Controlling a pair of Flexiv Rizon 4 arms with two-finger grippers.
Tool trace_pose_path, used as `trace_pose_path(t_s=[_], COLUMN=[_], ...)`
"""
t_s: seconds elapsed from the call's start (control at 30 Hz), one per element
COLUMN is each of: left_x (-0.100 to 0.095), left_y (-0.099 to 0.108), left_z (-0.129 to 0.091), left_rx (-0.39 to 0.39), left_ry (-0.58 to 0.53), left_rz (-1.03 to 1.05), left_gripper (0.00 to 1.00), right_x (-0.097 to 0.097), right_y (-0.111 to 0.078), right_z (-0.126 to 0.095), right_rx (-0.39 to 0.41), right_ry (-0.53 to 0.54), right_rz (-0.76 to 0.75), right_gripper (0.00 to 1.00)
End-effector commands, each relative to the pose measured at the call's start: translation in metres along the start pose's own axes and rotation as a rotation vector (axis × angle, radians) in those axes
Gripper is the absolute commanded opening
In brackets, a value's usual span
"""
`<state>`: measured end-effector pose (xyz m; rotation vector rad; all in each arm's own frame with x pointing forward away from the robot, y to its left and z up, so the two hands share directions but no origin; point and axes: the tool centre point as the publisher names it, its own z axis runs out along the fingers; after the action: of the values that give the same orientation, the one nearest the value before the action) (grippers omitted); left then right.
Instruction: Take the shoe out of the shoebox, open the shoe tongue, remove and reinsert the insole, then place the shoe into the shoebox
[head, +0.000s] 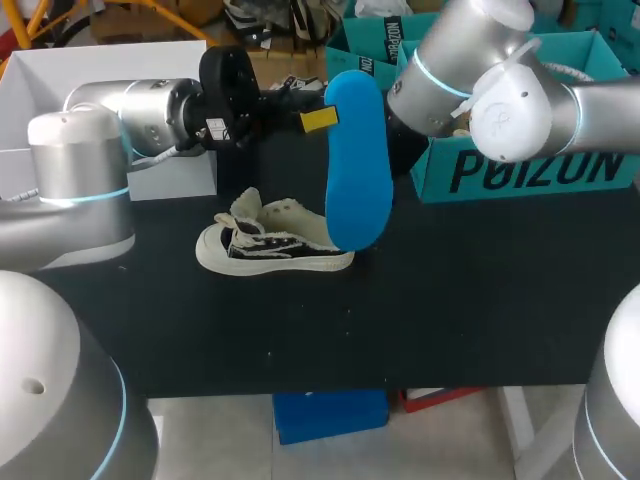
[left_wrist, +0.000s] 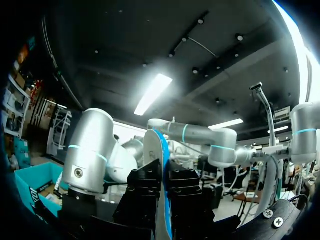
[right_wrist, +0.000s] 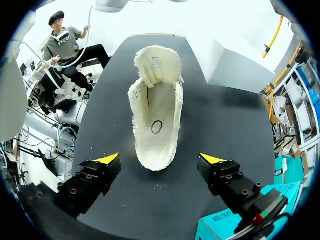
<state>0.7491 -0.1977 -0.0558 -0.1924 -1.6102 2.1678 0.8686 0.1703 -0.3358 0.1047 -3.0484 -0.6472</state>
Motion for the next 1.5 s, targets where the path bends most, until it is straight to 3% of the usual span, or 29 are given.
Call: trace_pose_path(t_s=[0.03,0.37,0.97,1.3,1.5], left_x=[0.001,0.001,0.001,0.001,0.001], left_y=[0.001,0.001,0.001,0.001,0.001], left_z=[0.0,0.0,0.0,0.0,0.0], left_rx=[0.0,0.0,0.0,0.0,0.0], left_ry=[-0.001,-0.001,-0.001,-0.001,-0.001], left_rz=[0.002,0.002,0.002,0.002,0.002], left_gripper=[0.0,0.0,0.0,0.0,0.0], right_x=[-0.002,-0.004,-0.005,-0.004,0.0], right_y=[0.005,0.011,0.024,0.022,0.013], right_z=[-0.003,-0.003,0.001,0.0,-0.003], right_rx=[0.31,0.356,0.35,0.31,0.166], right_ry=[0.01,0.015,0.016,0.004,-0.026], right_rz=[0.0,-0.008,-0.02,-0.01,0.015], right_gripper=[1.0,1.0,1.0,1.0,1.0])
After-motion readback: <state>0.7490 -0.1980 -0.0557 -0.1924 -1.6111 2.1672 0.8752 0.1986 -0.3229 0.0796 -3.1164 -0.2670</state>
